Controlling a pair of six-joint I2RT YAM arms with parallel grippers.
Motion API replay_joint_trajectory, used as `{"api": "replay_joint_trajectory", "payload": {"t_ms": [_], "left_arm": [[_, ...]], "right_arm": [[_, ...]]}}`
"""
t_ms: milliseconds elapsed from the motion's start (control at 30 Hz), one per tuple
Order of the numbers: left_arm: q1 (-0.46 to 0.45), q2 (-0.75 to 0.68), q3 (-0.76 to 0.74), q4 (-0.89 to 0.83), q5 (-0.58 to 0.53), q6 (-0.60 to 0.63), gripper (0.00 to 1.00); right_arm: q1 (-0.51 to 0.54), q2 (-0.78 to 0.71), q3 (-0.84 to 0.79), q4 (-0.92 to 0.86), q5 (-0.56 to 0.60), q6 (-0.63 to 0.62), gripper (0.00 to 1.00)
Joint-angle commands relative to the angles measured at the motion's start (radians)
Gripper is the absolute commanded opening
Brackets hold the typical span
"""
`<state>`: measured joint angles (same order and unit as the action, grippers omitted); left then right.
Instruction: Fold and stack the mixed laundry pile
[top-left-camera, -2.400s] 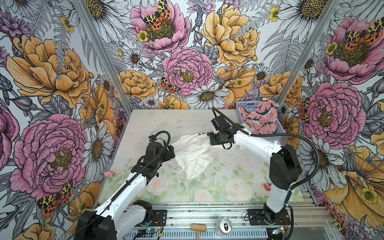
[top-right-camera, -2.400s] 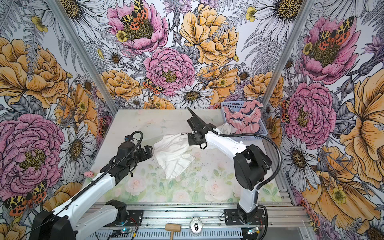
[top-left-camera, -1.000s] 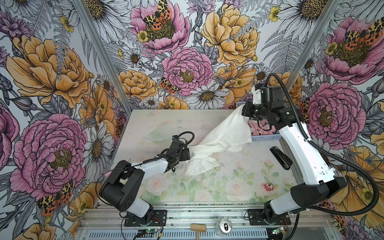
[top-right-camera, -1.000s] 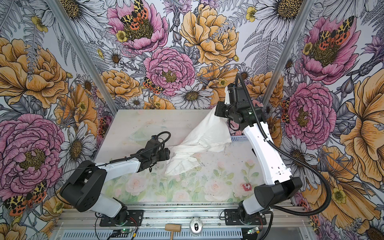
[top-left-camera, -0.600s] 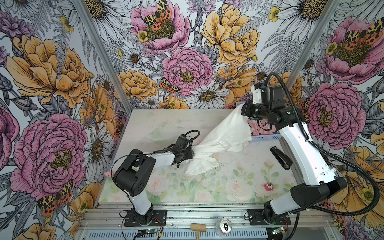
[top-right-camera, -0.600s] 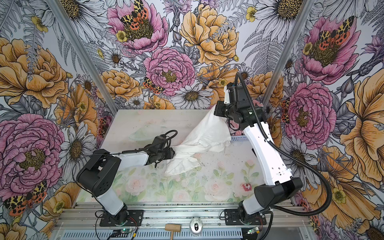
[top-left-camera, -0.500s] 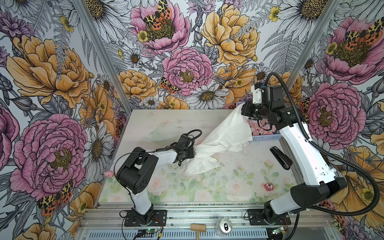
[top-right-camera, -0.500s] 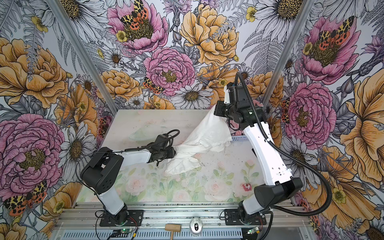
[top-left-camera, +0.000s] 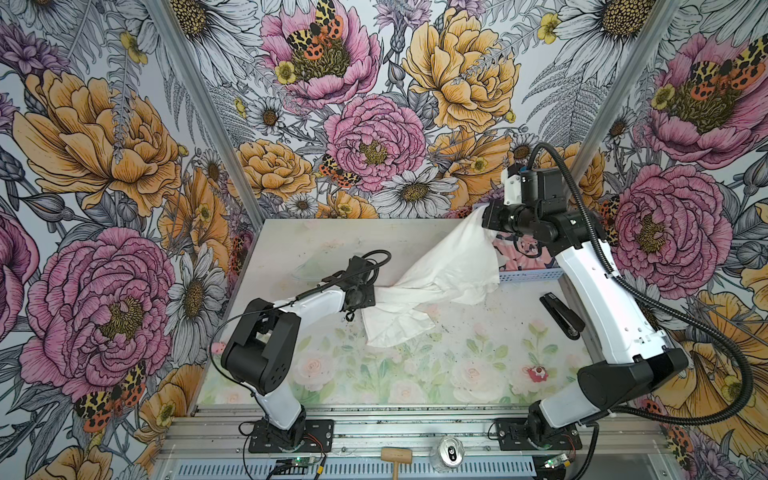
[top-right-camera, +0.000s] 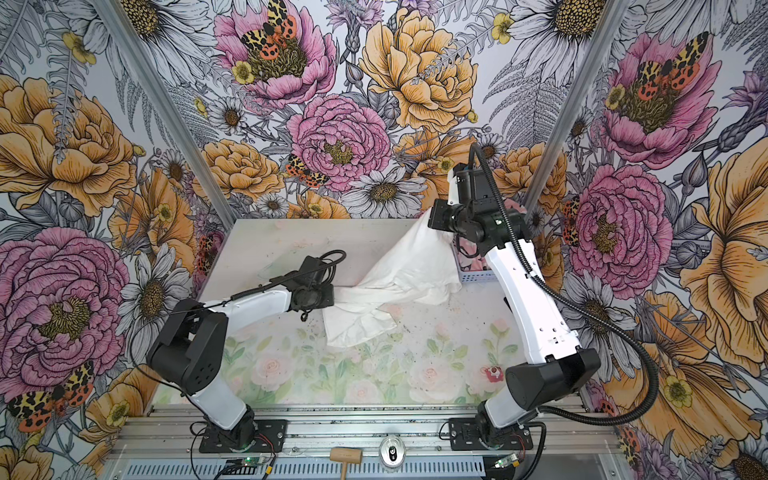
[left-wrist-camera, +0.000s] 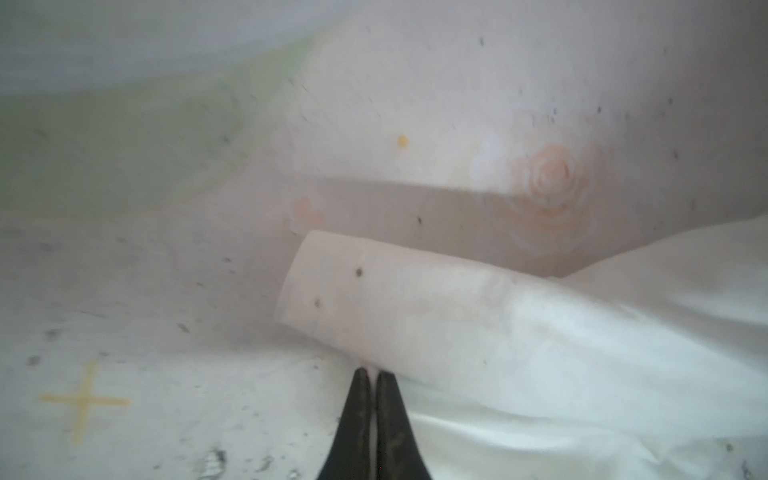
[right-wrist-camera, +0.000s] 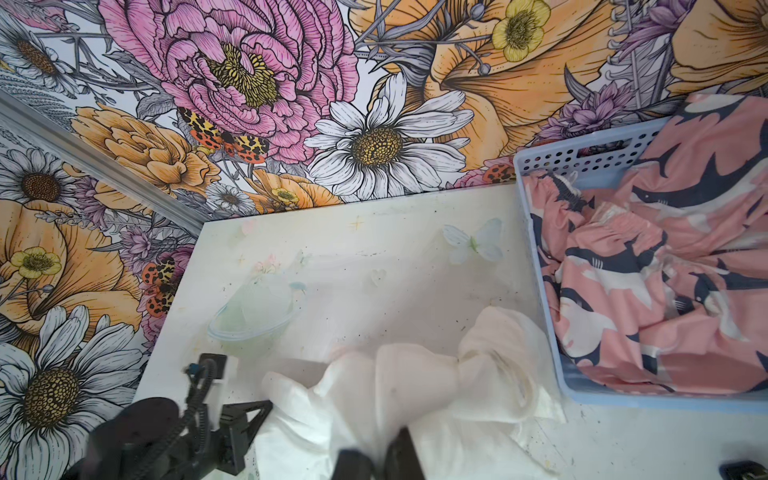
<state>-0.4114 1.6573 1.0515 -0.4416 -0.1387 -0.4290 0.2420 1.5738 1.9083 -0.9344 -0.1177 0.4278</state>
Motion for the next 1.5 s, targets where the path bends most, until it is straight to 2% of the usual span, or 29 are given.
{"api": "replay_joint_trajectory", "payload": {"t_ms": [0, 133, 233, 333, 400, 500, 533, 600, 667, 700, 800, 900, 967, 1100, 1167, 1300, 1467], "left_arm": [[0.107, -0.078, 0.120, 0.024, -0.094, 0.111, 0.00], [0.187, -0.134, 0.241, 0.033, -0.085, 0.195, 0.00], [0.203, -0.254, 0.211, 0.080, -0.093, 0.261, 0.00], [0.205, -0.444, 0.045, 0.136, -0.107, 0.291, 0.00], [0.197, -0.618, -0.126, 0.166, -0.109, 0.279, 0.00], [0.187, -0.811, -0.361, 0.157, -0.082, 0.168, 0.00], [0.187, -0.846, -0.414, 0.144, -0.078, 0.127, 0.09], [0.185, -0.882, -0.495, 0.120, -0.039, 0.039, 0.53], [0.185, -0.886, -0.528, 0.092, -0.042, -0.025, 0.85], [0.186, -0.886, -0.533, 0.085, -0.042, -0.040, 0.91], [0.181, -0.884, -0.532, 0.076, -0.053, -0.055, 0.94], [0.182, -0.845, -0.513, 0.089, -0.058, -0.060, 0.93], [0.180, -0.763, -0.491, 0.132, -0.013, -0.054, 0.93], [0.163, -0.500, -0.380, 0.196, 0.118, -0.017, 0.90], [0.131, -0.351, -0.278, 0.183, 0.184, 0.020, 0.89], [0.068, -0.131, -0.106, 0.137, 0.147, 0.068, 0.85], [0.103, 0.099, 0.143, 0.072, 0.115, 0.106, 0.81]], "right_arm": [[-0.047, 0.051, 0.068, 0.132, -0.035, -0.015, 0.00], [-0.095, 0.094, 0.144, 0.195, -0.107, 0.010, 0.00], [-0.115, 0.073, 0.152, 0.221, -0.134, 0.007, 0.00], [-0.133, 0.002, 0.072, 0.234, -0.147, 0.001, 0.00], [-0.152, -0.069, -0.043, 0.257, -0.160, 0.015, 0.00], [-0.188, -0.145, -0.221, 0.284, -0.165, 0.047, 0.00], [-0.201, -0.151, -0.265, 0.290, -0.174, 0.058, 0.00], [-0.223, -0.147, -0.335, 0.313, -0.194, 0.083, 0.00], [-0.227, -0.132, -0.362, 0.327, -0.207, 0.097, 0.00], [-0.228, -0.122, -0.364, 0.328, -0.212, 0.098, 0.00], [-0.227, -0.093, -0.358, 0.329, -0.228, 0.103, 0.00], [-0.225, -0.078, -0.359, 0.328, -0.245, 0.109, 0.00], [-0.224, -0.078, -0.375, 0.328, -0.254, 0.111, 0.00], [-0.224, -0.098, -0.407, 0.327, -0.258, 0.113, 0.00], [-0.224, -0.109, -0.421, 0.326, -0.264, 0.114, 0.00], [-0.218, -0.128, -0.450, 0.326, -0.273, 0.122, 0.00], [-0.202, -0.140, -0.474, 0.325, -0.279, 0.126, 0.00]]}}
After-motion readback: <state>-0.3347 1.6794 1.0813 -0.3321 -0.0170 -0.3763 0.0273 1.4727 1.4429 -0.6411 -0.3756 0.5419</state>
